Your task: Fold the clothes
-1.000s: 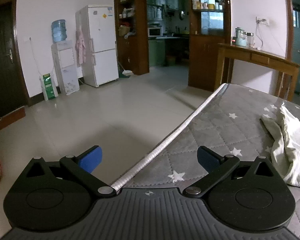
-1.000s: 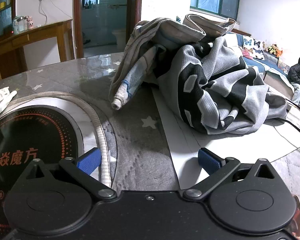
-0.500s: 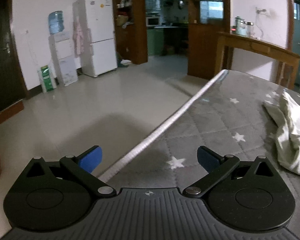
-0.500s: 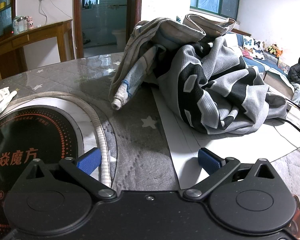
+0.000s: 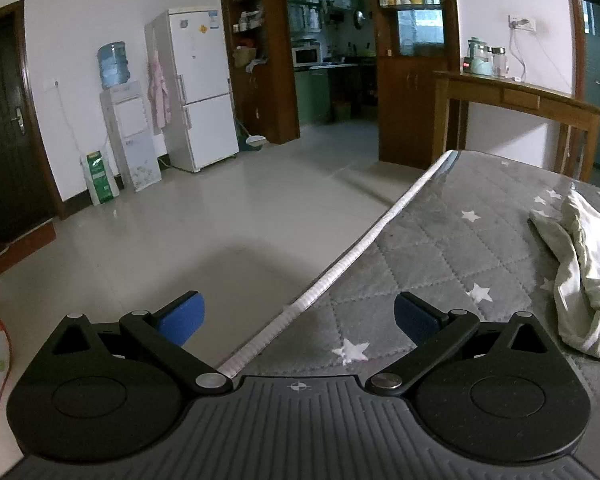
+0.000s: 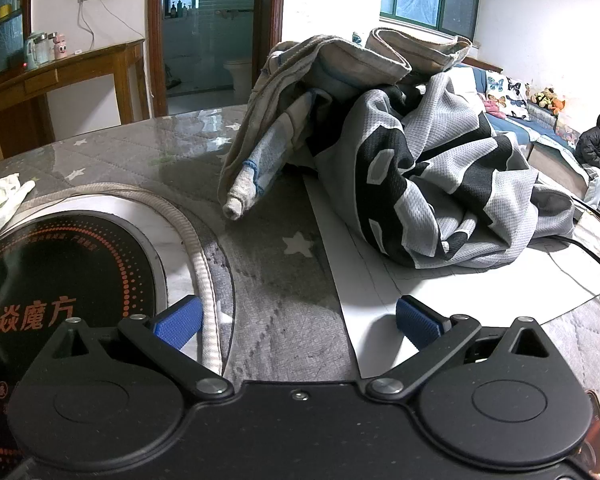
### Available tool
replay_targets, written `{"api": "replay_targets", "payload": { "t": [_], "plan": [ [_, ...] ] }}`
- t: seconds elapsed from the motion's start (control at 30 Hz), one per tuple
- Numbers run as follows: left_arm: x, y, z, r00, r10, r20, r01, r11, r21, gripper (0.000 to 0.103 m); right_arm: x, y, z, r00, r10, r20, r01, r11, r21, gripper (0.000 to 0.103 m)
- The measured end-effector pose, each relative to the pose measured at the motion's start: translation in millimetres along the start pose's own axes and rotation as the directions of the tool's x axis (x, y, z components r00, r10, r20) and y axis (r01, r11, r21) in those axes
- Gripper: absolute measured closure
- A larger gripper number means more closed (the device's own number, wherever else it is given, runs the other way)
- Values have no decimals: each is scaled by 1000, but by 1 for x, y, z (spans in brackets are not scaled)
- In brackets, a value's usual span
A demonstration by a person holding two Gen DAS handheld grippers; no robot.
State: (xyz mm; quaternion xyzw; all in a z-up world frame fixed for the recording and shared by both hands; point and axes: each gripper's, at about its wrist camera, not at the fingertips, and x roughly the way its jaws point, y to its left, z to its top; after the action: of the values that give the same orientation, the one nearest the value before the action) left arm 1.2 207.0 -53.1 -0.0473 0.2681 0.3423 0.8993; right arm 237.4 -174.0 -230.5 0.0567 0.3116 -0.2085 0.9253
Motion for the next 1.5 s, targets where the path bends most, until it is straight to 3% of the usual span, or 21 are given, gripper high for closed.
{"api": "replay_targets", "payload": {
  "t": [0.6,1.23,1.5],
  "plan": [
    [10,-11,1,1000,-4,4,4,999,52,0,0,0,0,1000,0,0,0,1000,0,0],
    [9,0,5,1000,-11,6,11,1000,28,0,0,0,0,1000,0,0,0,1000,0,0],
    [-4,14,10,998,-58,22,58,998,0,0,0,0,0,1000,0,0,0,1000,0,0]
  ]
}}
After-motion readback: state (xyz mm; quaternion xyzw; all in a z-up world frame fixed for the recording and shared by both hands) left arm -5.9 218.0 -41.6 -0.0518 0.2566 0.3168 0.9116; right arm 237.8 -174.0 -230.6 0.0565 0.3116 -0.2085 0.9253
